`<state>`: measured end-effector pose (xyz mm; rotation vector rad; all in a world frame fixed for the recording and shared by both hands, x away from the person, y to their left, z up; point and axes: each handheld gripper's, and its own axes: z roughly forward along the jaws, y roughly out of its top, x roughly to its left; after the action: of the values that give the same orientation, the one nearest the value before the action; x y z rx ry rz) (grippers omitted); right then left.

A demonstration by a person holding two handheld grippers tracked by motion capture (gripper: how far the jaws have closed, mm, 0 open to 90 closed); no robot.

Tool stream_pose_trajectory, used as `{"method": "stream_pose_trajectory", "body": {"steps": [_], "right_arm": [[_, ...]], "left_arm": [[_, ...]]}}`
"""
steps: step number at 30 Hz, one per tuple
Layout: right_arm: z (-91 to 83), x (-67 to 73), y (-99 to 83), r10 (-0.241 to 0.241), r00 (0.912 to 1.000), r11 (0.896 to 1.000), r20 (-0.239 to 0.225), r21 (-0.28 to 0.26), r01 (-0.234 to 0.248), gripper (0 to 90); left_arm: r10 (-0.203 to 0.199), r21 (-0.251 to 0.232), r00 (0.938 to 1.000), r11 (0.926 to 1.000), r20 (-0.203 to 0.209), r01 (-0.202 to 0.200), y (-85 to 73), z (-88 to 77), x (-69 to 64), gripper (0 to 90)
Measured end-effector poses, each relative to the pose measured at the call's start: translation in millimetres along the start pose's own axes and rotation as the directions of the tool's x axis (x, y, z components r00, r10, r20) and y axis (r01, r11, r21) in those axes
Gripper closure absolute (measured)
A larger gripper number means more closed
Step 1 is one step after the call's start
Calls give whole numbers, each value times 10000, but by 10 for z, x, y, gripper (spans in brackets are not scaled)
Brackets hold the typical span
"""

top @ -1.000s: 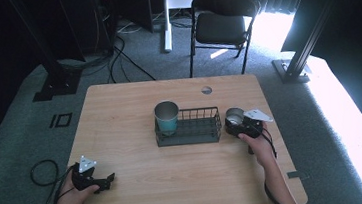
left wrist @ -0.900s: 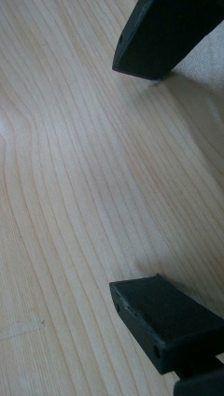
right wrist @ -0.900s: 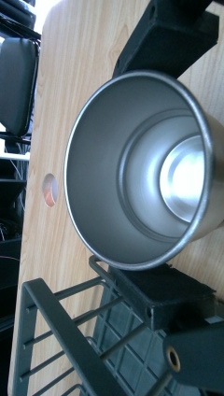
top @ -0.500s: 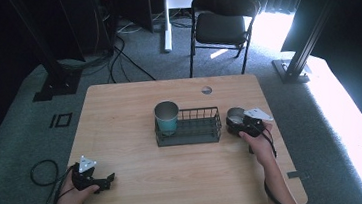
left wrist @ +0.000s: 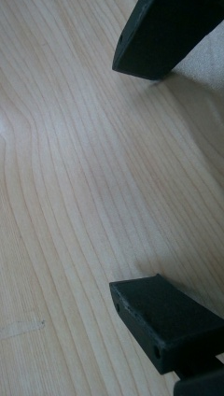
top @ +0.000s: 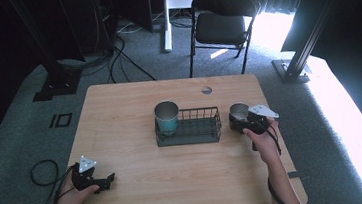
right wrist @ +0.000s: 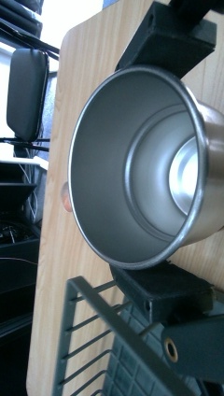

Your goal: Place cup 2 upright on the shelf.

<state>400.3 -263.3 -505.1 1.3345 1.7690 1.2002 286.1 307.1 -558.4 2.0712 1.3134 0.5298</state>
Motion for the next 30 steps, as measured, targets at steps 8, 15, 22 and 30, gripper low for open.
{"method": "stream_pose_trajectory", "body": {"steps": [8,15,22,30], "right_arm": [[-87,7,130,-35,10000,9999,-57,-163,34,144],[-169,28,271,-63,9999,9992,-108,-392,59,145],[-228,73,405,-140,9994,9978,-316,-645,119,145],[-269,162,557,-302,9980,9952,-562,-947,248,145]], "left_arm": [[-2,2,10000,10000,-4,2,0,0,0,4],[4,7,10000,10000,-2,-4,0,0,0,4],[4,6,10000,10000,-5,-4,0,0,0,4],[2,3,10000,10000,-4,-2,0,0,0,4]]}}
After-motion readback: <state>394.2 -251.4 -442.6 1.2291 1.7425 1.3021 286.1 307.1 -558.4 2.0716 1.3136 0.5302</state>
